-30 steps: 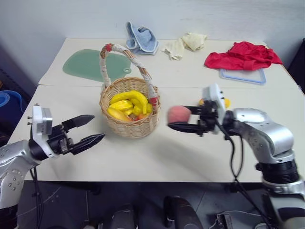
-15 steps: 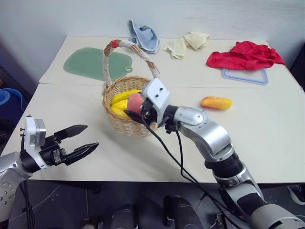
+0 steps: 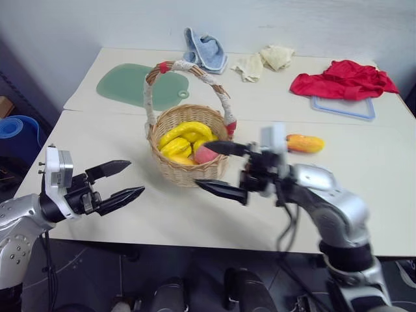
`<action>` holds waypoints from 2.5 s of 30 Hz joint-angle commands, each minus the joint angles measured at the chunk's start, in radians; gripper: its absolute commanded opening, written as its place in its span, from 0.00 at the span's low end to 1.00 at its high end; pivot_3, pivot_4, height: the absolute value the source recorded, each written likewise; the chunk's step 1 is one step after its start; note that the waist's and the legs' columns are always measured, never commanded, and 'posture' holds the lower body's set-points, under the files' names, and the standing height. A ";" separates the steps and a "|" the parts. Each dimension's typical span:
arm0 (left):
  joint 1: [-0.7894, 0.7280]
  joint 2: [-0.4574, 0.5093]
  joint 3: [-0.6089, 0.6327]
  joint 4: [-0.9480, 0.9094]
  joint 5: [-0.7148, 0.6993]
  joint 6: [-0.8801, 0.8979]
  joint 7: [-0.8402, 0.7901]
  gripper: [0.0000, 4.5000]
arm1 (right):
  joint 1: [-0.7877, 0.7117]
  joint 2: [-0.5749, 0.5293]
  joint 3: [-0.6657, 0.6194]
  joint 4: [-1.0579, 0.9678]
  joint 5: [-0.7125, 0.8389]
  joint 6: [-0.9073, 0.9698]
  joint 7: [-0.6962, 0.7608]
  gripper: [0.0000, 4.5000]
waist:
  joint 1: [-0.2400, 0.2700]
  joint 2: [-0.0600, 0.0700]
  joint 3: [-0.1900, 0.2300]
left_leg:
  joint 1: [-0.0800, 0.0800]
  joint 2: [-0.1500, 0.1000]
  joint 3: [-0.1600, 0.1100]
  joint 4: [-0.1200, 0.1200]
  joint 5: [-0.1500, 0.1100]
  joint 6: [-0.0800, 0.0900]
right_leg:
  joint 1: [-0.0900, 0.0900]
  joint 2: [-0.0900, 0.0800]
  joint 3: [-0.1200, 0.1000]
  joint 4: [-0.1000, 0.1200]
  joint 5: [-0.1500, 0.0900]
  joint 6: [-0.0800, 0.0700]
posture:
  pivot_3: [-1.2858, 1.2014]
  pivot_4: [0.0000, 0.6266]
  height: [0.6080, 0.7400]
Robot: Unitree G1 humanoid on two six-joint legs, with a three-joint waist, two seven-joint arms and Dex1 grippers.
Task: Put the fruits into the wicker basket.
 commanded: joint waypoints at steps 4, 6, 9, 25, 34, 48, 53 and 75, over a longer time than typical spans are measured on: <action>-0.103 0.016 -0.069 0.023 -0.023 0.034 -0.039 1.00 | 0.351 -0.088 -0.344 0.078 -0.134 -0.300 0.017 0.99 | 0.010 0.000 0.000 | 0.002 0.000 0.002 0.000 0.000 -0.001 | 0.000 0.002 0.001 -0.001 0.000 0.000 | 0.52 0.24 1.00; -0.139 0.013 -0.094 0.041 -0.011 0.038 -0.043 1.00 | 0.427 -0.082 -0.433 0.139 -0.207 -0.432 -0.017 0.99 | 0.010 0.000 0.000 | 0.003 0.001 0.002 0.000 0.001 -0.002 | 0.000 0.003 0.001 -0.001 0.000 0.000 | 0.52 0.24 1.00; -0.177 0.005 -0.119 0.068 0.008 0.025 -0.058 1.00 | 0.554 -0.011 -0.566 0.200 -0.239 -0.555 -0.098 0.99 | 0.008 0.000 0.000 | 0.005 0.001 0.005 0.000 0.002 -0.002 | 0.000 0.009 0.005 0.000 0.000 0.000 | 0.52 0.24 1.00; -0.211 -0.005 -0.165 0.095 0.036 0.010 -0.086 1.00 | 0.232 -0.320 -0.392 0.592 -0.366 -0.581 0.001 0.99 | -0.022 0.002 0.001 | 0.009 0.004 0.010 0.000 0.002 -0.004 | 0.000 0.009 0.012 0.002 0.000 -0.001 | 0.52 0.24 1.00; -0.193 -0.032 -0.165 0.047 0.040 -0.003 -0.060 1.00 | -0.582 -0.313 0.147 1.303 -0.804 -0.778 0.137 0.99 | -0.022 0.003 0.002 | 0.006 0.005 0.014 0.000 0.004 -0.004 | -0.007 0.011 0.014 0.002 0.000 -0.001 | 0.52 0.24 1.00; -0.169 -0.046 -0.149 0.011 0.039 -0.023 -0.034 1.00 | -0.872 -0.182 0.240 1.679 -0.921 -0.605 0.063 0.99 | -0.024 0.003 0.002 | 0.001 0.004 0.012 0.004 0.003 -0.002 | -0.006 0.008 0.012 0.003 0.001 0.001 | 0.52 0.24 1.00; -0.206 -0.059 -0.156 0.038 0.040 -0.036 -0.036 1.00 | -0.862 -0.163 0.215 1.685 -0.884 -0.538 0.142 0.95 | -0.026 0.003 0.002 | 0.003 0.005 0.013 0.002 0.003 -0.002 | -0.006 0.009 0.013 0.006 0.001 0.001 | 0.52 0.24 1.00; -0.008 0.008 -0.005 0.038 0.069 -0.061 -0.065 1.00 | -0.475 -0.190 0.063 0.327 -0.139 0.173 0.399 0.42 | -0.024 0.004 0.002 | 0.004 0.010 0.010 0.003 0.002 -0.007 | -0.009 0.011 0.012 0.013 0.001 0.000 | 0.52 0.24 1.00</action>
